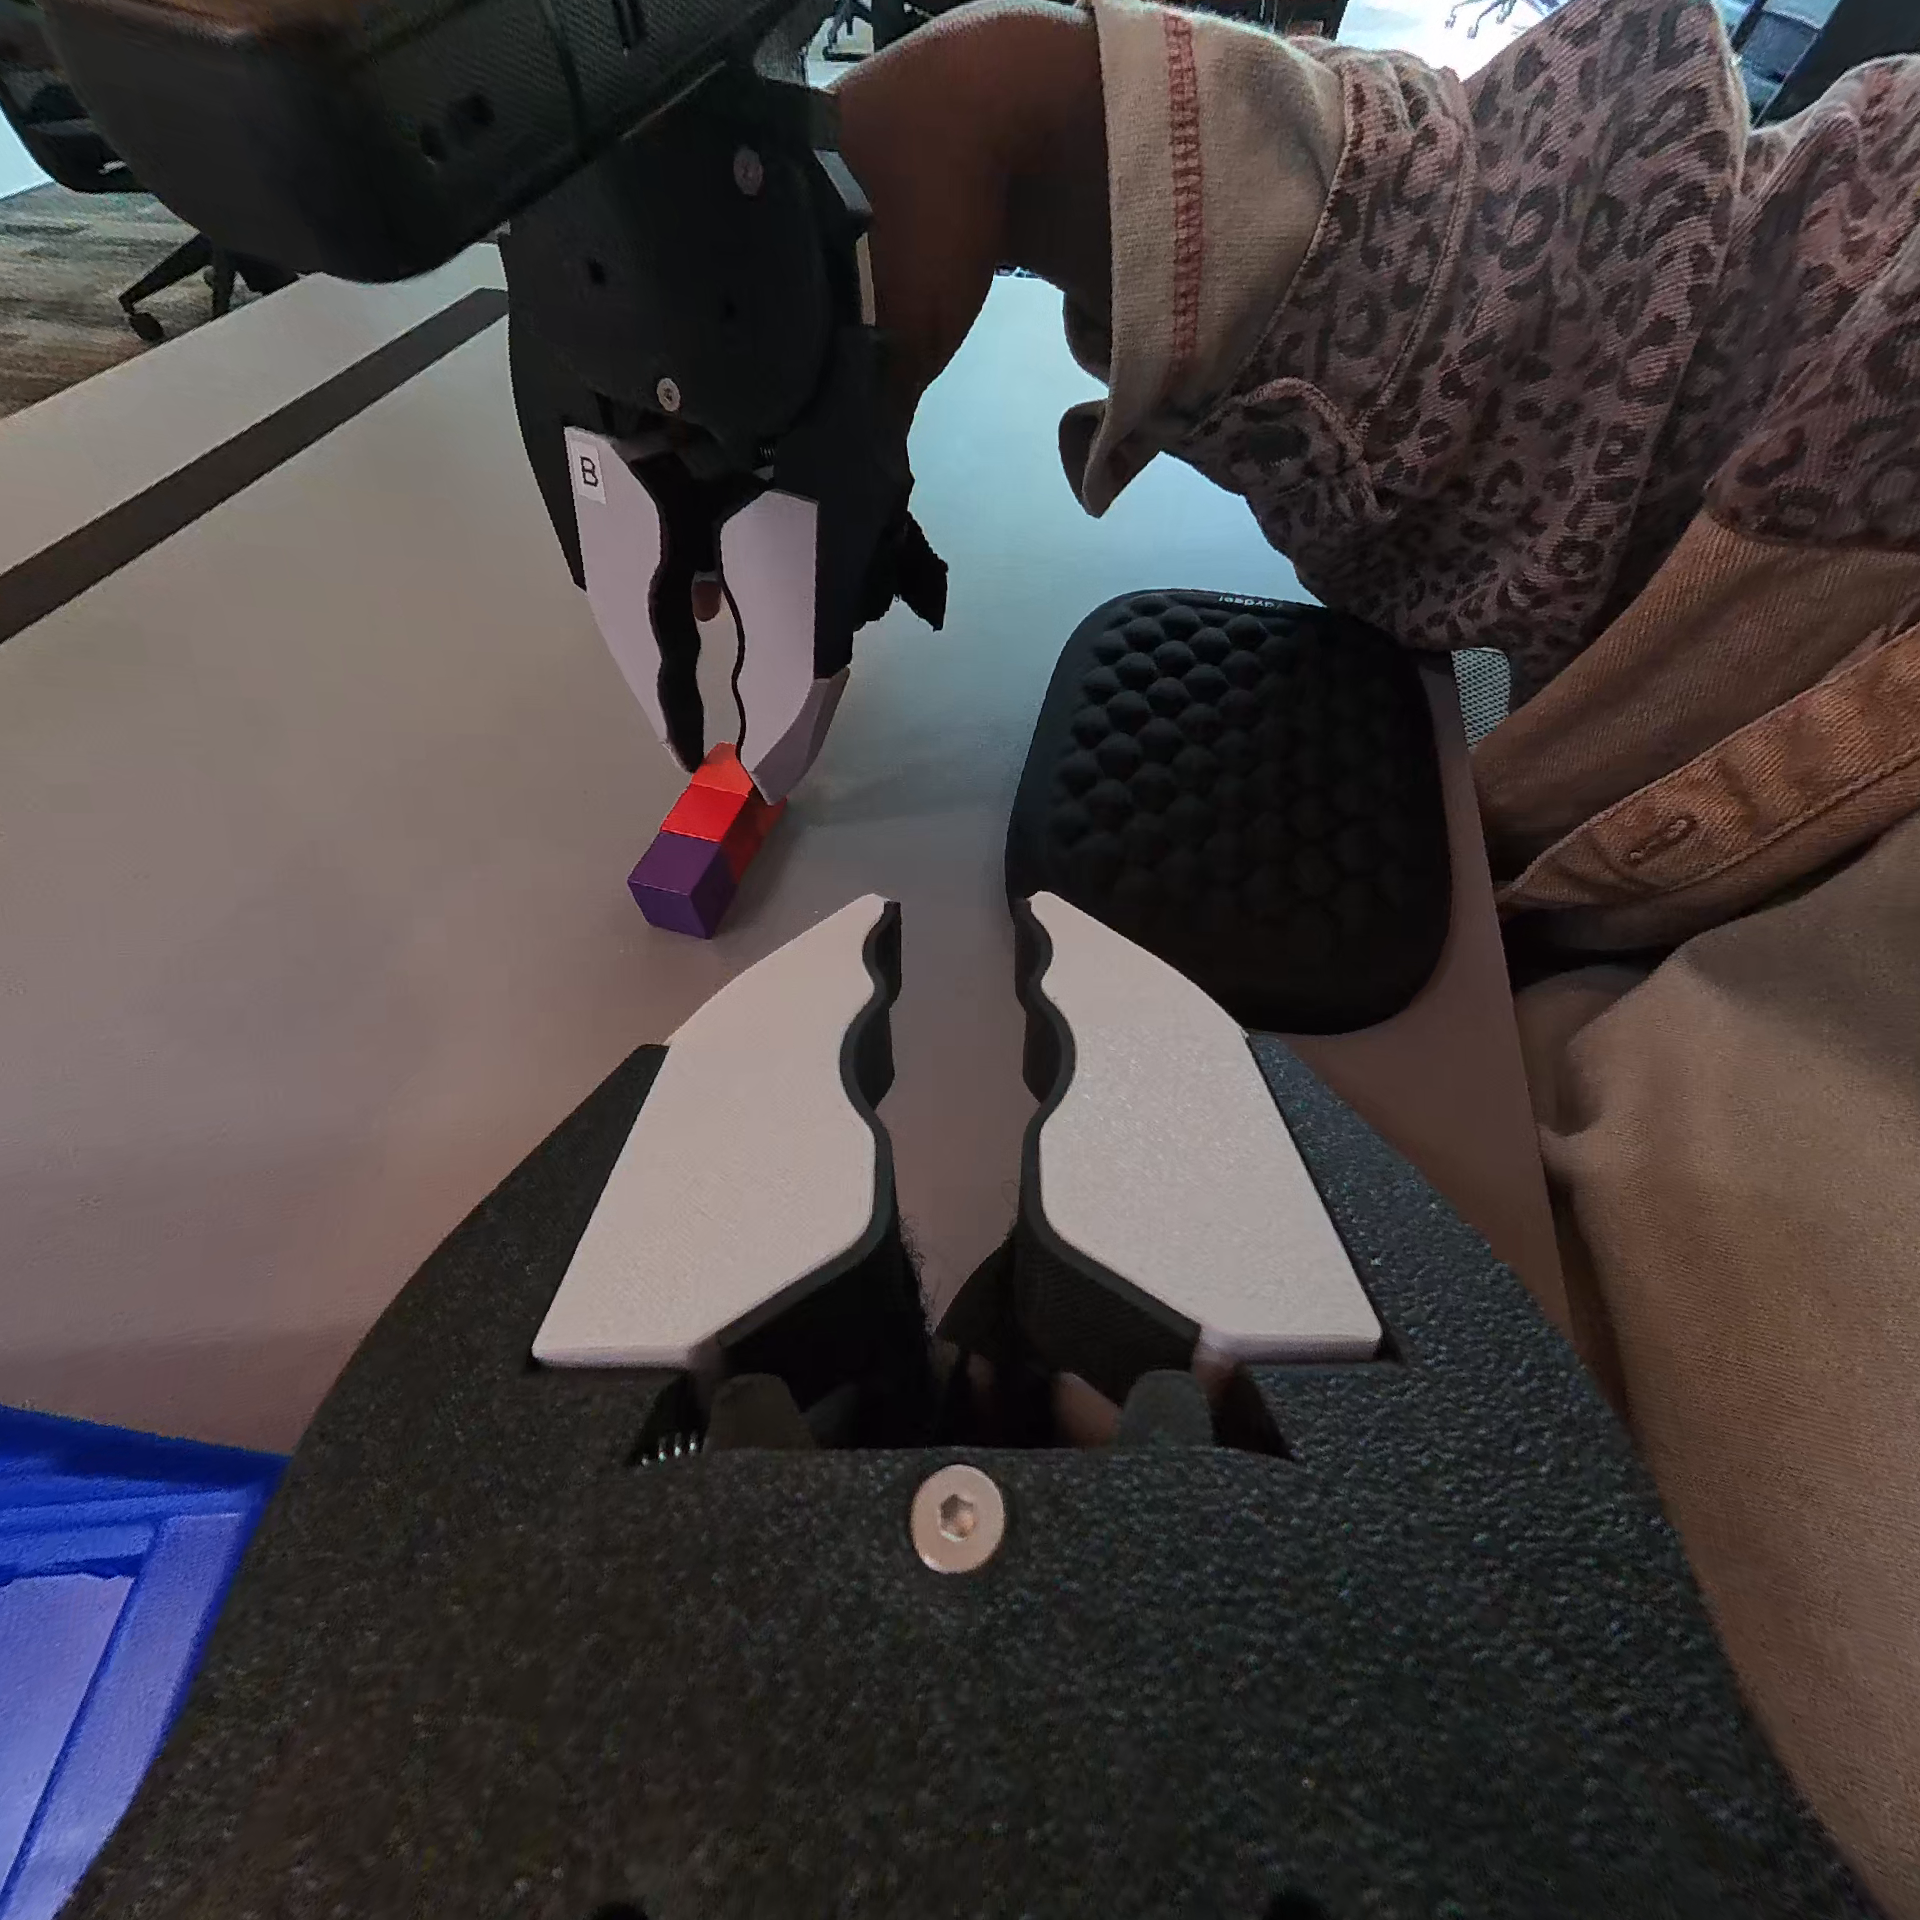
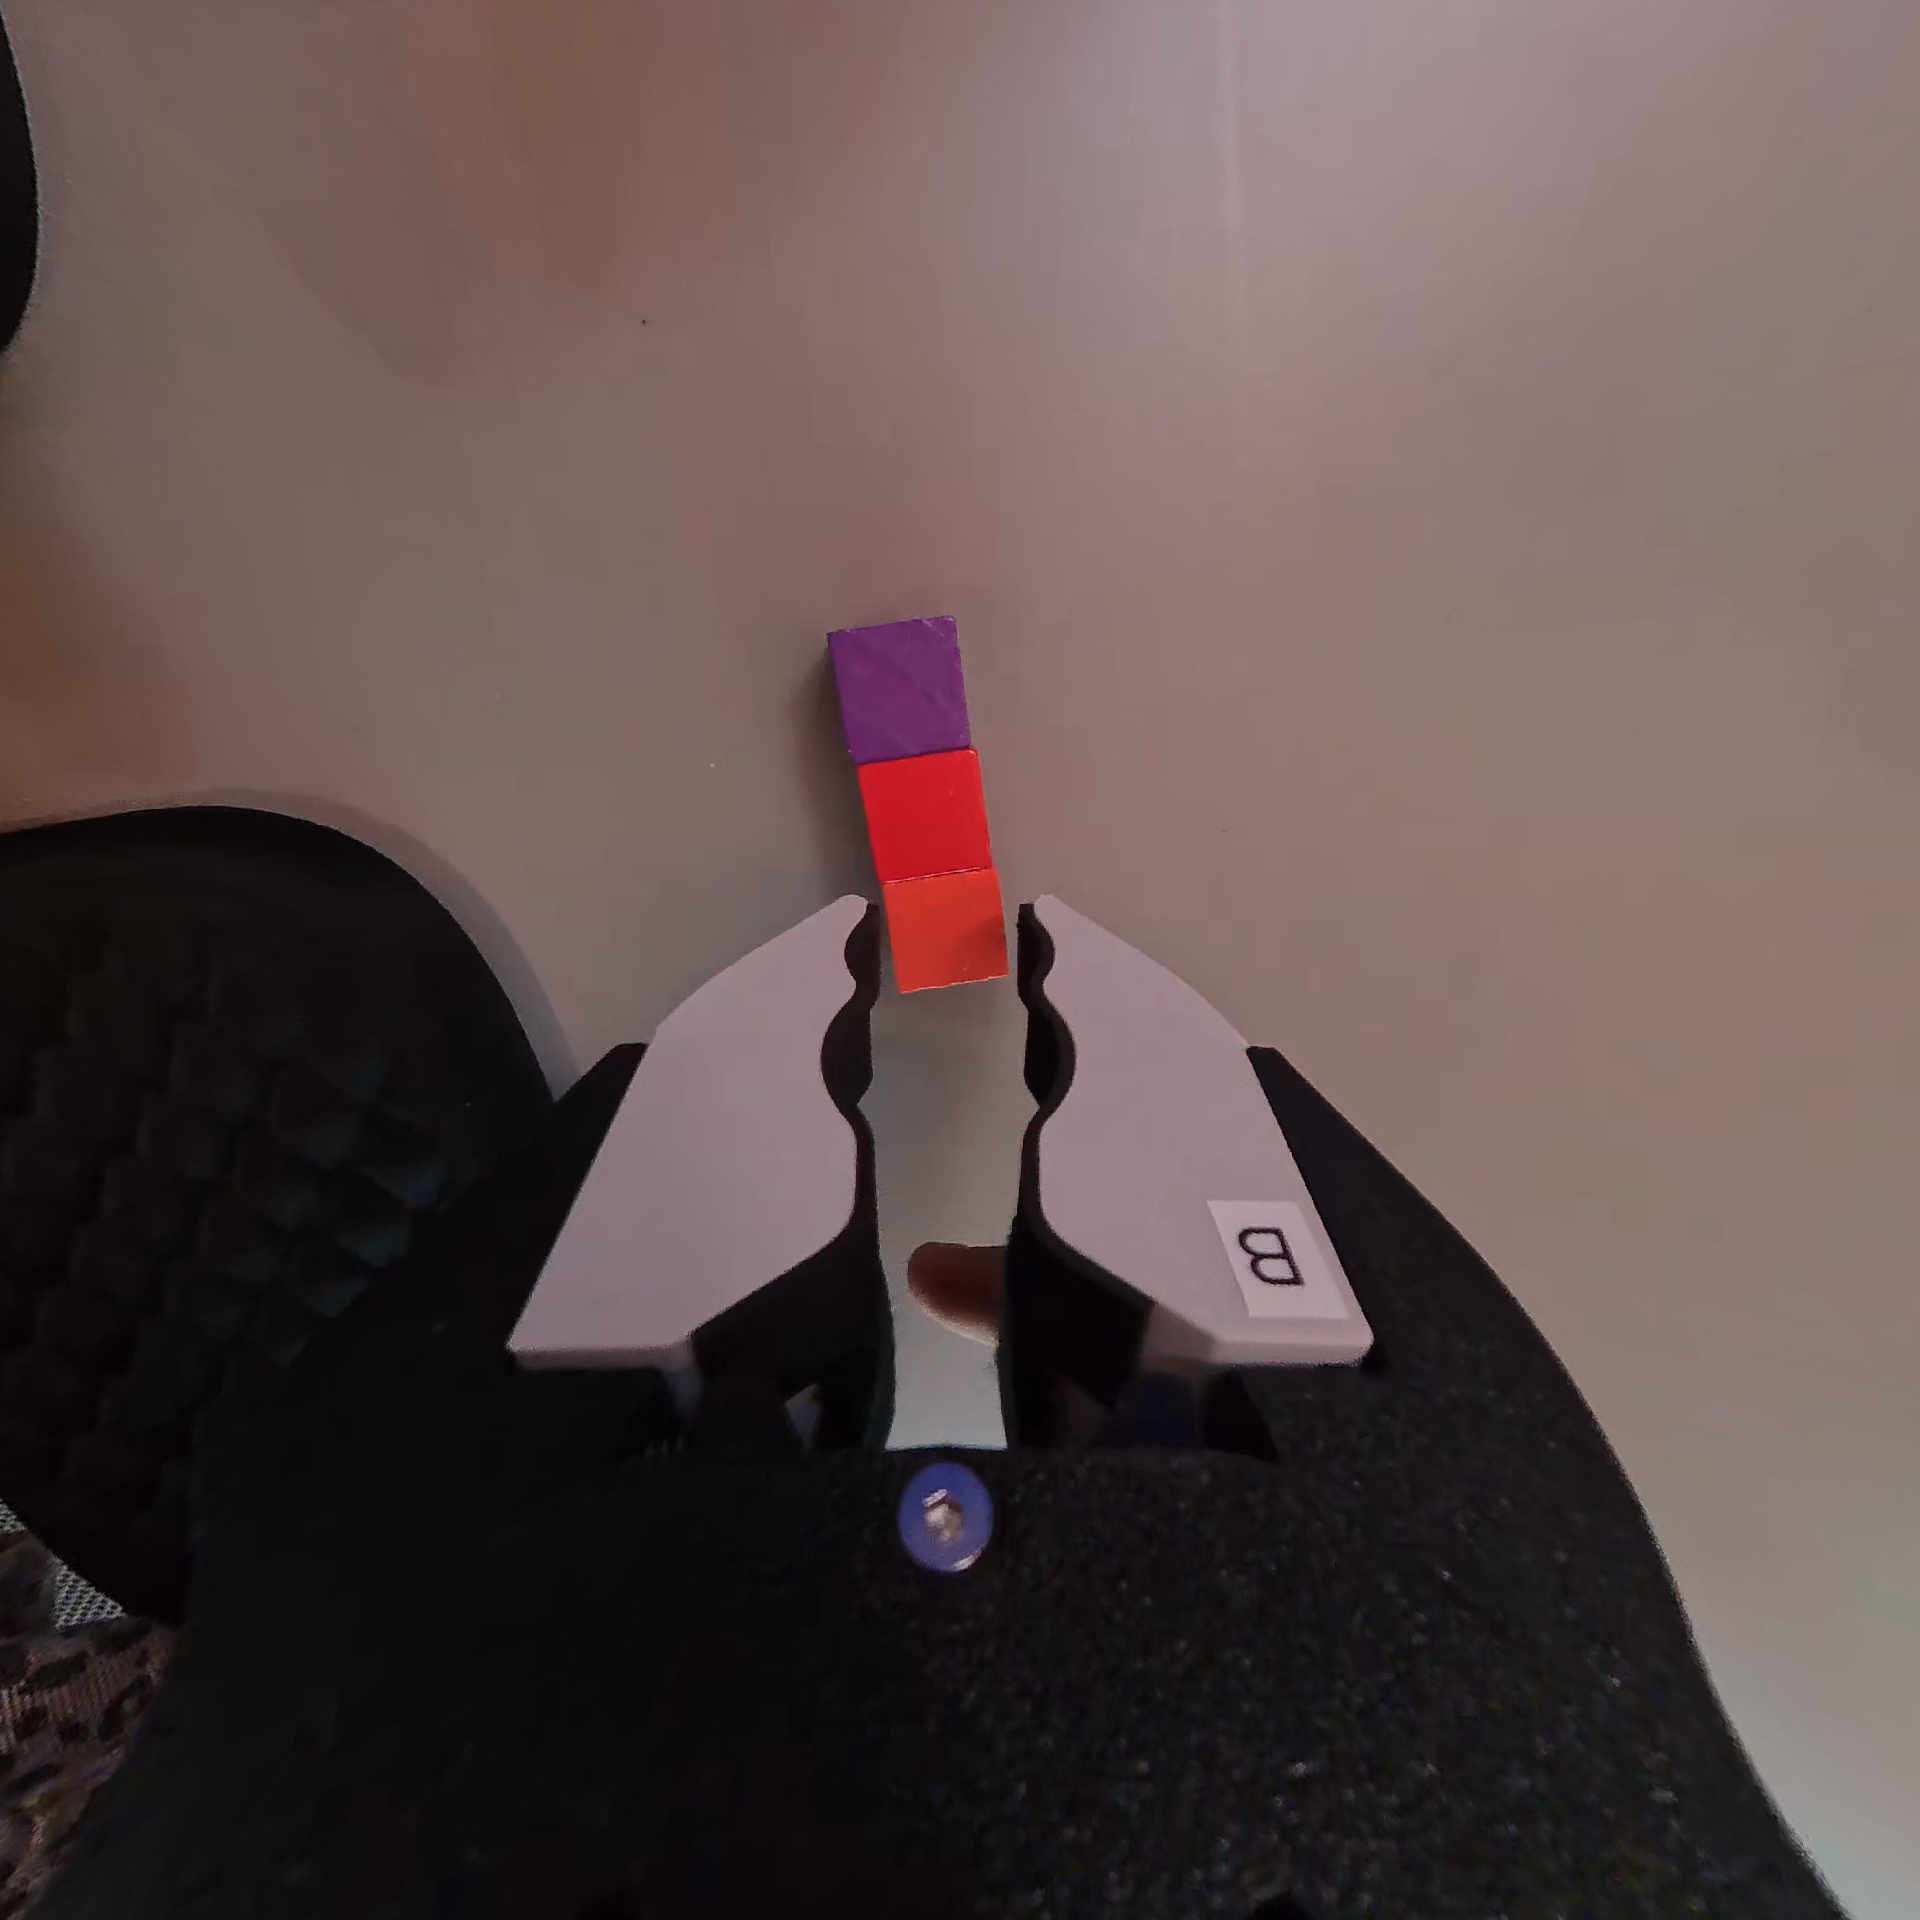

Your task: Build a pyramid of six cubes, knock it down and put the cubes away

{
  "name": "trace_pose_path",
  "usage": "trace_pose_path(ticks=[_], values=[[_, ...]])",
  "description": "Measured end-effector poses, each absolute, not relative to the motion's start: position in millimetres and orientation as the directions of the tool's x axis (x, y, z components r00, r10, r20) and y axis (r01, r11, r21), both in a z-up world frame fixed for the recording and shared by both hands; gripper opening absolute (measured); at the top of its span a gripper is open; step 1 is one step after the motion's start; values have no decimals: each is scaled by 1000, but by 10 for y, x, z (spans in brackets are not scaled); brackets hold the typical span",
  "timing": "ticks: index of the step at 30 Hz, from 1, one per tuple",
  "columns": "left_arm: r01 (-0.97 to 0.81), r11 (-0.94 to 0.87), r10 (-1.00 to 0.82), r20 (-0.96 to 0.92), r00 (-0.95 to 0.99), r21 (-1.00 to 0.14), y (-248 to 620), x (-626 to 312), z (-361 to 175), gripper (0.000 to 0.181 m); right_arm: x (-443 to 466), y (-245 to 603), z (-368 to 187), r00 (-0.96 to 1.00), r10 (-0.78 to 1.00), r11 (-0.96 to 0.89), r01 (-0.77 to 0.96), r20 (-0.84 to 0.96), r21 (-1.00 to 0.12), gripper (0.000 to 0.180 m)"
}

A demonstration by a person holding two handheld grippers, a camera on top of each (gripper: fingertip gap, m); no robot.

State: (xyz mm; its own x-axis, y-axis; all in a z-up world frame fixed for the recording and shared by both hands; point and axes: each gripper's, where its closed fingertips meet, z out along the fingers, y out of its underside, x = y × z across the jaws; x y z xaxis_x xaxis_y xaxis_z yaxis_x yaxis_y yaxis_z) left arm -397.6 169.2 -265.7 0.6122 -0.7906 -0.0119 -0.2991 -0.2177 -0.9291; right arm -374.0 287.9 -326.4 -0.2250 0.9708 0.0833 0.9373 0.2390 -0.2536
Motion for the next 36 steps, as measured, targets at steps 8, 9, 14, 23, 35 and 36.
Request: trace_pose_path(ticks=[8,9,14,23,35,36], values=[[-284,-306,-749,46,661,-909,1722,-4186,-2513,20,-3824,2896,-2901,-96,982,162,871,162,-463,51],[-271,-320,-710,41,703,-908,1771,-4332,-2438,21,-3862,2867,-2788,-57,983,144,824,174,-548,52],[-223,-430,-307,-90,947,-875,2073,-5534,-2161,27,-3970,2566,-2423,74,993,49,478,96,-877,53],[-58,-825,25,-138,990,-562,2421,-6826,-3031,38,-3911,2502,-2426,137,990,-82,281,-44,-956,53],[-197,-738,-51,-239,970,-645,2439,-6576,-2862,22,-3966,2379,-2316,55,994,-100,216,-90,-971,47],[-230,-689,-78,-246,966,-687,2433,-6438,-2732,22,-3990,2330,-2237,24,994,-112,178,-109,-978,44]])
